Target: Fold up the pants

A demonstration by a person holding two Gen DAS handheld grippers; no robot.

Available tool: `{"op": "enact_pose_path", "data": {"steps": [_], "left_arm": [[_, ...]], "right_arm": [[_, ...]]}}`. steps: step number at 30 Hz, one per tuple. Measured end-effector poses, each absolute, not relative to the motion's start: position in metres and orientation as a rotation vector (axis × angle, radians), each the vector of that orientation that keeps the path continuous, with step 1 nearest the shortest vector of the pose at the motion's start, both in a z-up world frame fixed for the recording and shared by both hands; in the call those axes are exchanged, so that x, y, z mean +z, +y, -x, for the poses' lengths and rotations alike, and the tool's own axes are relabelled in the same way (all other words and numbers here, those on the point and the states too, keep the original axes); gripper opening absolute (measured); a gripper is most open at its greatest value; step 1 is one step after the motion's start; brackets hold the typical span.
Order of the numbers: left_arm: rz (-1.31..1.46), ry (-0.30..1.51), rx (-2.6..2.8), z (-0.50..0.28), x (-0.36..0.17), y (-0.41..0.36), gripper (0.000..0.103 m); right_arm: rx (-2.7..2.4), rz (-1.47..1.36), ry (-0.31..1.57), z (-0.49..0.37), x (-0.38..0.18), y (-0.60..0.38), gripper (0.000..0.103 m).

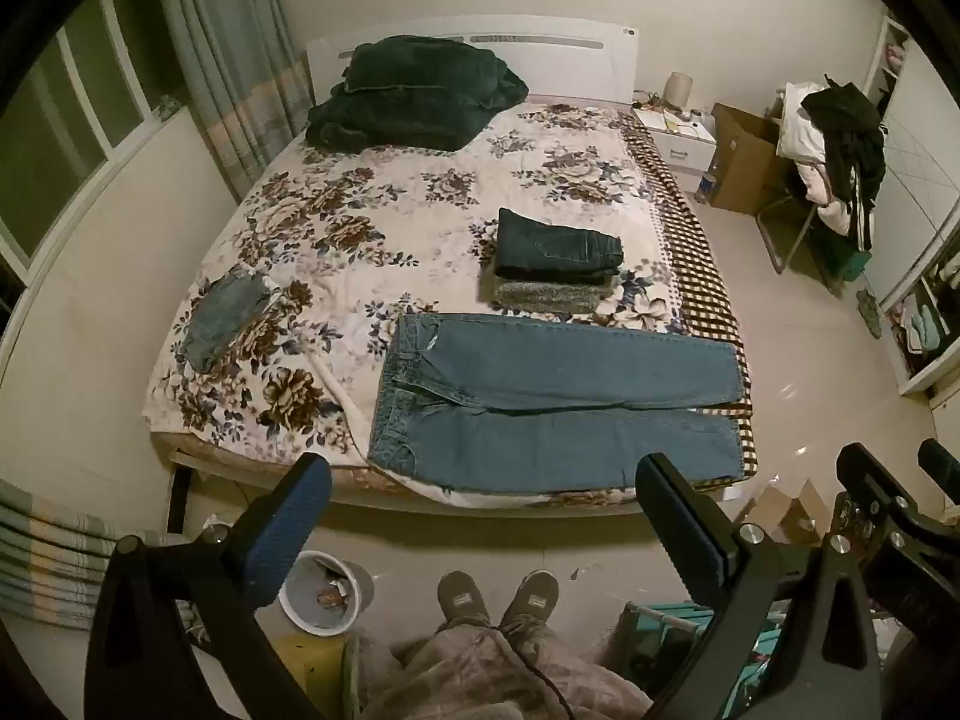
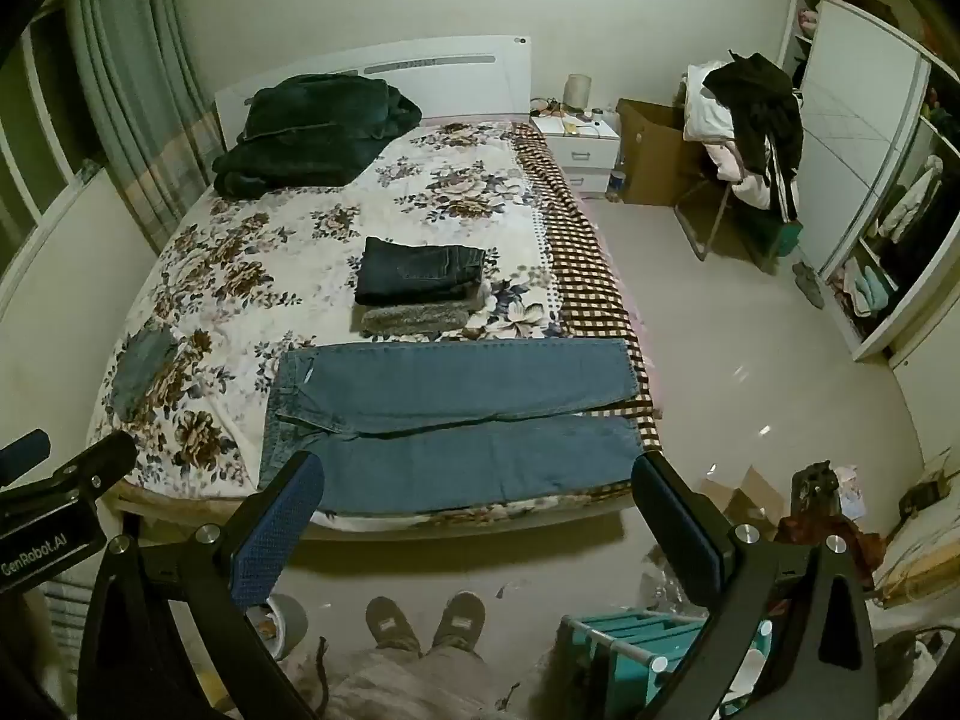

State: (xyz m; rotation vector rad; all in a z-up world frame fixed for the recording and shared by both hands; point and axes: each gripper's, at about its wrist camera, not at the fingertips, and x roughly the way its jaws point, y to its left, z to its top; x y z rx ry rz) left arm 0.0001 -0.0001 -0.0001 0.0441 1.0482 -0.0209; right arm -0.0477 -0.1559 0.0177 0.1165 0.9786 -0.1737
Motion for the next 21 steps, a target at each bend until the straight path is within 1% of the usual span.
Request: {"op": "enact_pose_path", "data": {"steps": [21], "left_arm": [[-0.043, 1.047, -0.018, 0.0015, 0.0044, -0.0012, 0.103]], "right_arm": [[-0.139, -0.087, 1.015, 0.0446, 0.0173, -0.1481, 0.103]]}}
